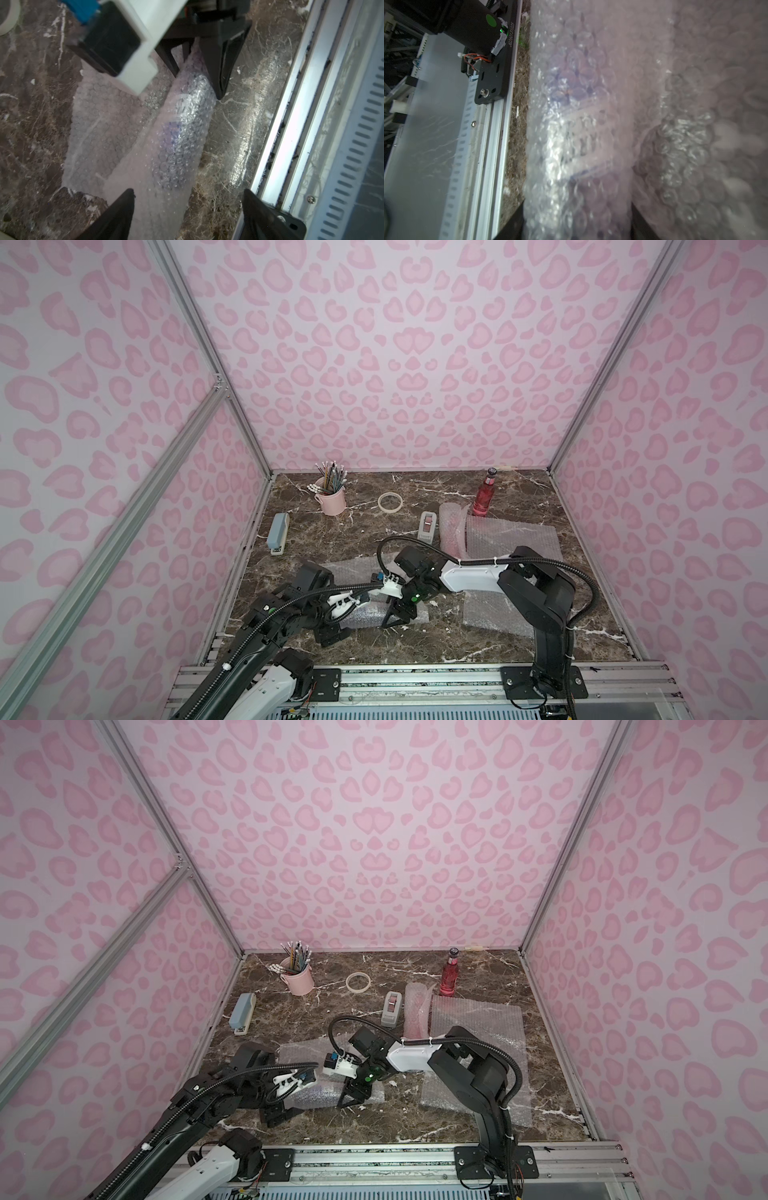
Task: Wrap wine bottles in bubble wrap
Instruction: Wrap the wine bottle in bubble wrap.
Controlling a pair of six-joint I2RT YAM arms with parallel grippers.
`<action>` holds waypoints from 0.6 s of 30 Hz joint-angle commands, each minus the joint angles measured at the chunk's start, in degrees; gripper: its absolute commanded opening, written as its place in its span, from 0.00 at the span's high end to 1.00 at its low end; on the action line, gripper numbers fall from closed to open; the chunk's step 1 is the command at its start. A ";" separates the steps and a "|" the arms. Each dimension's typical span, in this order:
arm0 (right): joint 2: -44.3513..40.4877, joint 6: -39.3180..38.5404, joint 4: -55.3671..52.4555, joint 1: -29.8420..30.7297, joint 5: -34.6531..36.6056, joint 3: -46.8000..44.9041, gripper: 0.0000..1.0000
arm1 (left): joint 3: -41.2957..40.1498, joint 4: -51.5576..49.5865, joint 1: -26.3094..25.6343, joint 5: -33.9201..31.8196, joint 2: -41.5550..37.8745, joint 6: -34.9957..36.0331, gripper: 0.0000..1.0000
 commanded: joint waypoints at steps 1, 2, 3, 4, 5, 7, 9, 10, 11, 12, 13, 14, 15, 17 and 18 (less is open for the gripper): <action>0.59 6.92 -1.83 0.53 -4.64 -1.42 0.57 | -2.34 3.77 -3.76 -1.04 -1.19 3.48 0.16; 0.94 7.14 -1.95 0.45 -4.85 -1.70 0.58 | -3.75 4.76 -5.23 -2.59 -1.90 3.74 0.16; 1.24 7.39 -1.98 0.30 -5.03 -1.87 0.58 | -4.78 5.44 -6.78 -3.65 -2.35 4.37 0.16; 1.62 8.21 -1.85 0.11 -5.00 -1.85 0.58 | -5.39 5.59 -8.45 -4.65 -2.70 5.40 0.14; 1.94 8.78 -1.98 -0.08 -5.71 -1.50 0.58 | -5.62 6.13 -9.81 -6.24 -2.58 6.22 0.14; 2.11 10.08 -1.66 -0.34 -6.26 -1.01 0.57 | -5.24 7.37 -11.78 -7.94 -1.28 7.39 0.14; 1.97 12.61 0.65 -0.89 -7.77 -1.36 0.56 | -5.11 8.58 -13.99 -7.90 0.64 8.10 0.14; 2.04 14.09 1.74 -1.13 -8.51 -1.45 0.56 | -5.58 9.35 -15.42 -8.56 1.65 8.75 0.14; 2.14 14.81 2.06 -1.27 -8.81 -1.41 0.56 | -6.33 10.60 -17.03 -10.35 2.56 9.48 0.14; 2.16 15.56 2.19 -1.23 -8.38 -1.17 0.56 | -7.23 12.17 -18.42 -12.26 3.11 9.89 0.14; 2.07 16.62 2.71 -1.27 -8.31 -1.28 0.56 | -8.22 14.32 -19.79 -14.28 3.40 10.07 0.14; 1.90 17.83 3.89 -1.51 -8.68 -1.73 0.56 | -8.99 16.28 -20.48 -15.80 3.45 10.05 0.13; 1.76 19.18 5.41 -1.68 -8.73 -2.44 0.57 | -9.49 17.56 -20.68 -16.06 3.67 10.10 0.13; 1.84 20.39 6.95 -1.58 -9.55 -3.21 0.57 | -10.48 19.66 -20.98 -17.37 4.96 10.17 0.13; 1.96 20.60 7.20 -1.58 -9.76 -3.34 0.57 | -10.60 20.10 -21.06 -18.08 5.92 10.34 0.12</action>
